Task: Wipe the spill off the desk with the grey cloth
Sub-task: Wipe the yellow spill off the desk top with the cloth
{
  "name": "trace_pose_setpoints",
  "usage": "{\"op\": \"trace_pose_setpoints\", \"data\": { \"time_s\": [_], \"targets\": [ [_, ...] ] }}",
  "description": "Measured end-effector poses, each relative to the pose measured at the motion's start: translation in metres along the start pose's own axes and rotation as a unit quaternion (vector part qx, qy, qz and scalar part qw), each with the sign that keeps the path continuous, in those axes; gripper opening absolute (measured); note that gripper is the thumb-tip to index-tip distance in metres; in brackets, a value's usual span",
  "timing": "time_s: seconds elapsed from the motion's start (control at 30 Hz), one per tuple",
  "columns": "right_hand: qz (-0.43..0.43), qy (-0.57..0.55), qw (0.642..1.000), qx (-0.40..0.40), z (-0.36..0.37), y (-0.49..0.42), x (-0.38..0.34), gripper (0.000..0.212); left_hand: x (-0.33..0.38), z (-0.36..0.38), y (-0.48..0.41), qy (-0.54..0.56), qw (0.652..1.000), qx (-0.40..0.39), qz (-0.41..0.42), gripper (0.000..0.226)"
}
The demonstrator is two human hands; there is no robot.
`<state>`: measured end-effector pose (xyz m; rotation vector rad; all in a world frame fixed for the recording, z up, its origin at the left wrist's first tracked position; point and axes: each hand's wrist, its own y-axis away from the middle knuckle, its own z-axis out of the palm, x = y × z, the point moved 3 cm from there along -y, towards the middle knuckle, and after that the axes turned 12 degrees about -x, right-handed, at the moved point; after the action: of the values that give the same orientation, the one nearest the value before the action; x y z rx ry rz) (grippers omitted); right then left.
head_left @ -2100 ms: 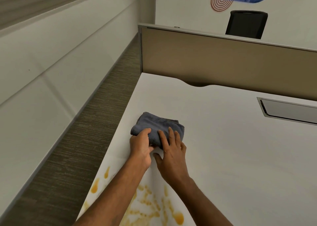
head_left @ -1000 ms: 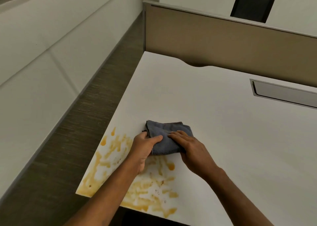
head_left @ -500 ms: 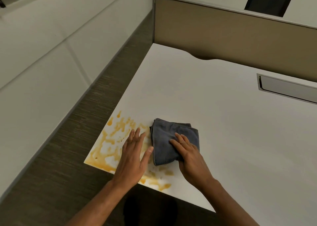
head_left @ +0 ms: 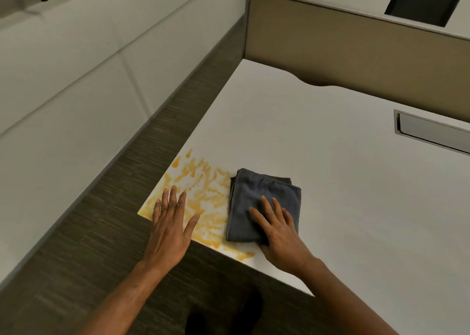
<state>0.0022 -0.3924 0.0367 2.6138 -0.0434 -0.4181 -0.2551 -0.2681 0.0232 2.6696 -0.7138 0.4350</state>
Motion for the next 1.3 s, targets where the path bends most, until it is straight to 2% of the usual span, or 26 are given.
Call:
{"op": "trace_pose_setpoints", "data": {
  "time_s": [0.13,0.27,0.47,0.63,0.83,0.97,1.1,1.3],
  "targets": [
    [0.015,-0.001,1.0,-0.011,0.004,-0.011,0.004,0.082,-0.008,-0.004,0.002,-0.003,1.0,-0.004,0.009,0.097],
    [0.036,-0.031,0.999,-0.023,0.012,-0.015,0.007,0.066,-0.013,-0.003,0.006,0.004,1.0,0.001,0.03,0.093],
    [0.05,-0.098,0.994,-0.001,0.009,-0.019,-0.001,0.055,-0.028,0.001,0.014,-0.002,0.999,-0.009,0.044,0.092],
    [0.047,-0.06,0.997,-0.006,0.024,-0.009,-0.004,0.06,-0.027,0.005,0.025,0.002,0.999,0.005,0.045,0.089],
    [0.054,-0.021,0.998,-0.003,0.038,0.004,-0.005,0.063,-0.024,0.01,0.029,0.014,1.0,0.021,0.001,0.095],
    [0.066,-0.006,0.998,0.024,0.031,-0.003,-0.004,0.076,-0.014,0.018,0.033,0.027,0.999,0.031,-0.012,0.095],
    [0.039,0.047,0.997,0.045,0.017,-0.023,0.005,0.086,-0.005,0.024,0.033,0.033,0.998,0.045,-0.022,0.095],
    [0.012,0.038,0.999,0.023,0.021,-0.046,0.011,0.077,-0.006,0.026,0.032,0.039,0.996,0.067,-0.034,0.085]
  ]
}}
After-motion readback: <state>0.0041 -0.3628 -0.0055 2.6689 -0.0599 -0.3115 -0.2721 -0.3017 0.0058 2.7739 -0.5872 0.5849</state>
